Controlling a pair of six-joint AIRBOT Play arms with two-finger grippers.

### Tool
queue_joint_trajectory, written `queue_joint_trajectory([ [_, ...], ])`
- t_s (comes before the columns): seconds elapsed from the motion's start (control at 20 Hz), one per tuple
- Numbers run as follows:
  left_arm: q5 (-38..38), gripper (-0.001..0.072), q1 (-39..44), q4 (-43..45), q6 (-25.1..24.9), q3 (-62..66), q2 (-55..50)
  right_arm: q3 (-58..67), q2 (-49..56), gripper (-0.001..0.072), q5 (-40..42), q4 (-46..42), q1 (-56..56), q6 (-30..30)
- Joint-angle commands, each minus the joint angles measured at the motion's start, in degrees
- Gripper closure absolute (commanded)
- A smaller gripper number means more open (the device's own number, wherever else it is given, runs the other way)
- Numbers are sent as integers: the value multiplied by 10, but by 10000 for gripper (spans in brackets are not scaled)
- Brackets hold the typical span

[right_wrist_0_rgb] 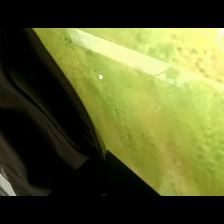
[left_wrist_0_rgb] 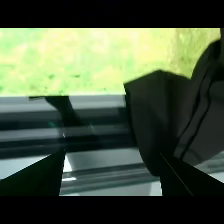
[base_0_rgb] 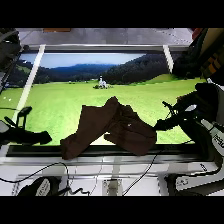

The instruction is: Fold the clothes and pants, and hang the long-sleeved shirts on hangers.

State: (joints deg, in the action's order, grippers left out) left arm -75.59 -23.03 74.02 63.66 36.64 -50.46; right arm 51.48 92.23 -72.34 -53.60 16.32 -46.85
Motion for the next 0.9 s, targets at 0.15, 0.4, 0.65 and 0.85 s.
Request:
queue_joint_trajectory([
  [0.15,12,69,-13,-30,-59,-96,1,1,-1,700,-6,9,0,0],
  [0.4,97,138,-13,-107,-61,-111,-25,1,-1,700,-6,10,0,0],
  [0.65,153,214,-12,-160,-69,-111,-98,1,-1,700,-9,19,0,0],
  [0.85,201,366,-12,-208,-104,-111,-134,1,-1,700,-16,28,0,0],
])
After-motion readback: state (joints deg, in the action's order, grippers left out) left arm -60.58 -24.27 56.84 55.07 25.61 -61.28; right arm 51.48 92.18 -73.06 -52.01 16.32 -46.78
